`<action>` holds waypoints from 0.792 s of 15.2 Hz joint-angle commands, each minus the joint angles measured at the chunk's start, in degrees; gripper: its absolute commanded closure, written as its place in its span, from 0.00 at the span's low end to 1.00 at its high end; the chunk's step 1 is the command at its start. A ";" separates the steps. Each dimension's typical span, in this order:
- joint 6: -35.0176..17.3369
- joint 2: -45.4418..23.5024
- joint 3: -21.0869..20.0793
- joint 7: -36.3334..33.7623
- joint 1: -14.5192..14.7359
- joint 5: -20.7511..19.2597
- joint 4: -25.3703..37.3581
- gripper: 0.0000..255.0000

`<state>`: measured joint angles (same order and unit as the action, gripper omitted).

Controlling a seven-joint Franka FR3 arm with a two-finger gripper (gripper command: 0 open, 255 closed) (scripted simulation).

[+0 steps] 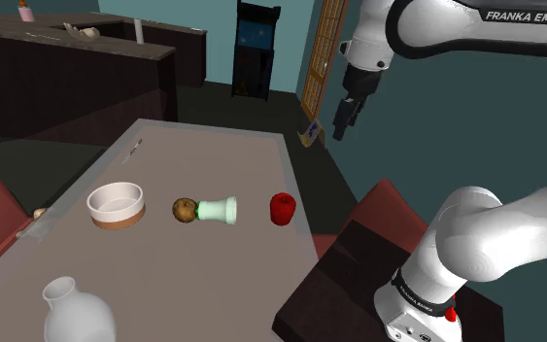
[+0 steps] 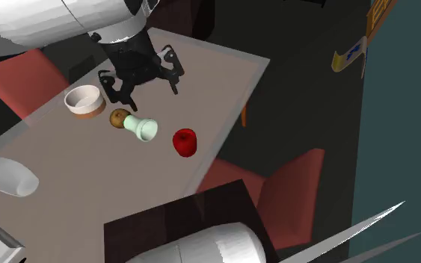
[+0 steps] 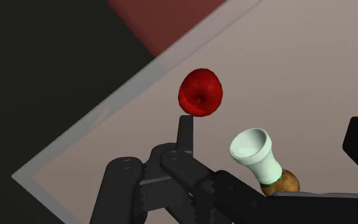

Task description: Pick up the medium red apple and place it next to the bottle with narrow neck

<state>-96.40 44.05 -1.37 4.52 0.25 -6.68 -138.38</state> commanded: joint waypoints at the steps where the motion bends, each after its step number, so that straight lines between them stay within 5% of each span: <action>1: 0.00 0.00 0.00 0.00 0.00 0.00 0.00 0.00; 12: -23.16 -15.18 1.73 -6.56 -3.15 -0.11 -7.98 0.00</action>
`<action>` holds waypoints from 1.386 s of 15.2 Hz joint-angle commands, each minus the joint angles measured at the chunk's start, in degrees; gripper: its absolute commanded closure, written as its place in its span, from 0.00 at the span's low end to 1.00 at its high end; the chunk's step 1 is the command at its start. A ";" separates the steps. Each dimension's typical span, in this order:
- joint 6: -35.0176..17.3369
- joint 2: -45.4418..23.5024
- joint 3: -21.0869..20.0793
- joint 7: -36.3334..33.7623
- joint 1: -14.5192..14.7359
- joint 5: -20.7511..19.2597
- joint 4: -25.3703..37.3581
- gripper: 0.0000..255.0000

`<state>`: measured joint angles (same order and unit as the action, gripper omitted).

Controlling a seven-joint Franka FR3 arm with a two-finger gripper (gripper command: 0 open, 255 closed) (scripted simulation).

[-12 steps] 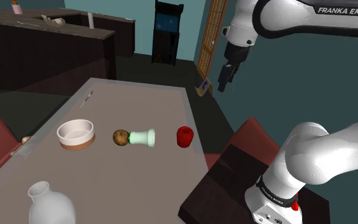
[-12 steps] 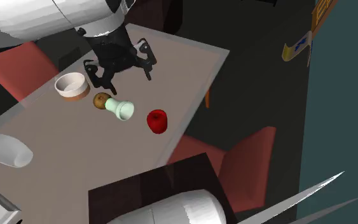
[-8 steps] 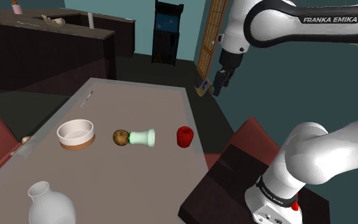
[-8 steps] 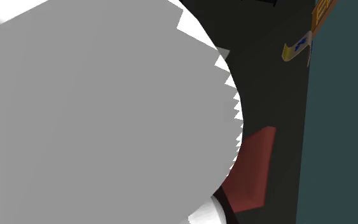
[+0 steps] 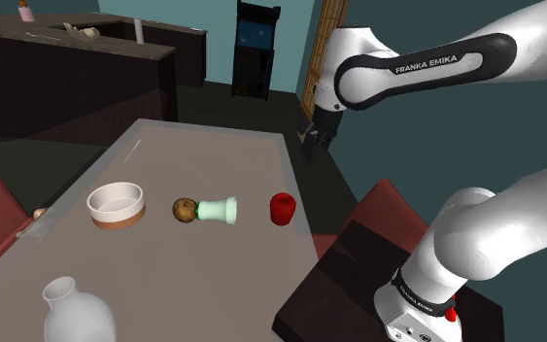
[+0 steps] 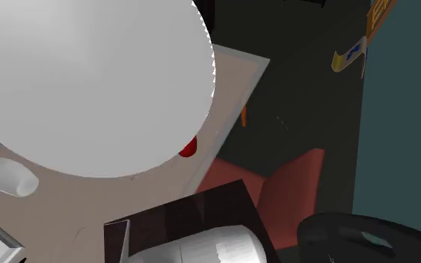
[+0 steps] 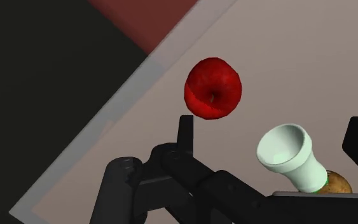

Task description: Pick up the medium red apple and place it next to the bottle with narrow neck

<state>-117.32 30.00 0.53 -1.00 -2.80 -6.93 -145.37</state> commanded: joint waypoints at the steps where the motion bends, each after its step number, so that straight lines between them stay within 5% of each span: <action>1: -4.35 -3.01 -0.01 -1.61 -0.36 0.12 -1.23 0.00; 14: -28.71 -31.80 2.17 -7.74 -3.19 1.12 3.34 0.00; 21: -35.27 -40.08 2.56 -8.36 -3.62 1.59 5.10 0.00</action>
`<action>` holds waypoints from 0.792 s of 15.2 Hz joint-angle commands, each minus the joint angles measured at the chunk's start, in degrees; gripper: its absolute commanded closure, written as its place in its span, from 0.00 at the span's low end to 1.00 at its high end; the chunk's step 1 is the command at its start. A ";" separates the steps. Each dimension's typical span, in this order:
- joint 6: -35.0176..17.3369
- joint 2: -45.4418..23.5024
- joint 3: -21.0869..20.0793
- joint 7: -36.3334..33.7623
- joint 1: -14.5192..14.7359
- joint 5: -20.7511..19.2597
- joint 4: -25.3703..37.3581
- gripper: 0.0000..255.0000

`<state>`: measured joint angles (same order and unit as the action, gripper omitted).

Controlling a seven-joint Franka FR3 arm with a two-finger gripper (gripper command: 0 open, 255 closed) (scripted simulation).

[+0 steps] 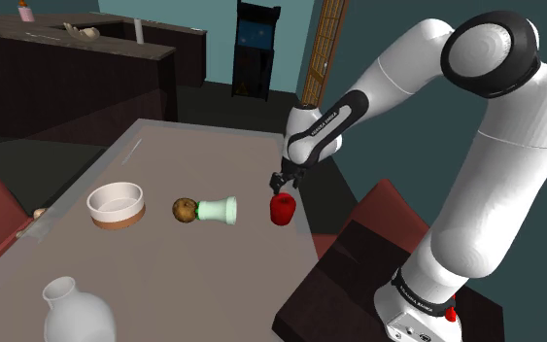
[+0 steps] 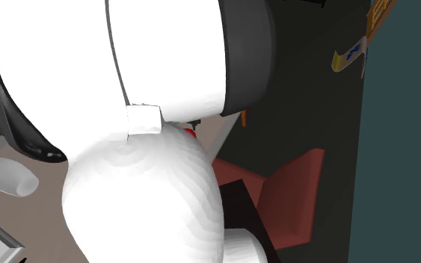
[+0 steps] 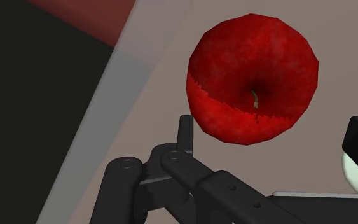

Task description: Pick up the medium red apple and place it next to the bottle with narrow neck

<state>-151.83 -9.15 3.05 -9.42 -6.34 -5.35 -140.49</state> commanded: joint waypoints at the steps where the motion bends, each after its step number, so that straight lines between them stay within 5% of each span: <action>1: -1.50 -1.72 0.07 0.04 -0.10 -0.03 0.26 0.00; 11: -2.66 -2.97 0.10 0.00 -0.13 -0.08 0.35 0.00; 12: -2.66 -2.97 0.10 0.00 -0.13 -0.08 0.35 1.00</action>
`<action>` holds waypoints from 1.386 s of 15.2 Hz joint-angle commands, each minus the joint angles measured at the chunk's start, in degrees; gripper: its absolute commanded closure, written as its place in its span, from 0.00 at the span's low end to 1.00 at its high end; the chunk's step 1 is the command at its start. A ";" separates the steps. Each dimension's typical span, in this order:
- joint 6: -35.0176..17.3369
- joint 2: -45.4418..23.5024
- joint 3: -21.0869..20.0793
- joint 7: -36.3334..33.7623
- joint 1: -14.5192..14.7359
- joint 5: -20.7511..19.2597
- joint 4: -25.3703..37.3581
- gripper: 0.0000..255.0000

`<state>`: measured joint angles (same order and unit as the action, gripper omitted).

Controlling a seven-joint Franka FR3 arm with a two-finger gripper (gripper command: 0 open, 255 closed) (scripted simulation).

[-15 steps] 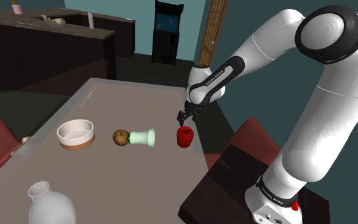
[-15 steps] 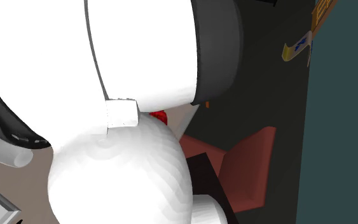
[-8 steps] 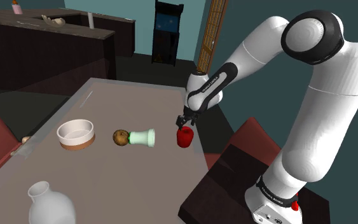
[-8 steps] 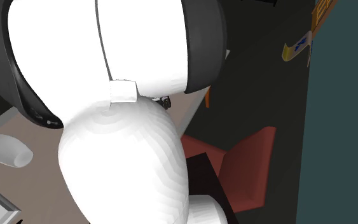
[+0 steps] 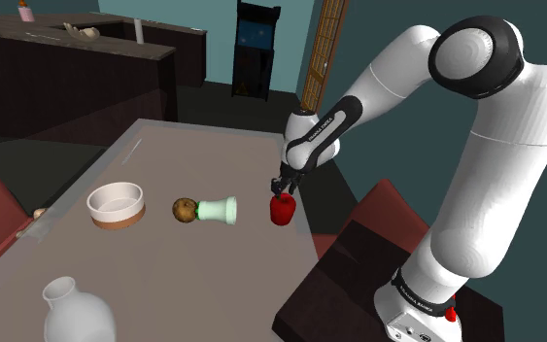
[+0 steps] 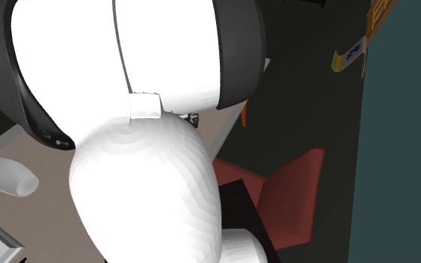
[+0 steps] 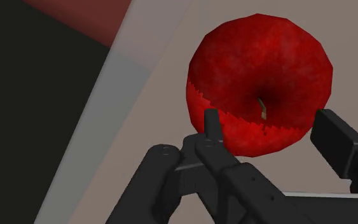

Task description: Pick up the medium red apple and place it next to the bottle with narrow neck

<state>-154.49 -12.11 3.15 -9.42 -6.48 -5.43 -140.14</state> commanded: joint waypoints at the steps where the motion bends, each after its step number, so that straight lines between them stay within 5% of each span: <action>1: 0.00 0.00 0.00 0.00 0.00 0.00 0.00 1.00; 9: -0.01 -0.01 0.00 0.00 0.00 0.00 0.00 1.00; 21: 9.28 8.63 -0.16 0.74 0.03 0.48 0.66 1.00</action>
<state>-145.98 -4.11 2.96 -8.87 -6.39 -5.00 -139.61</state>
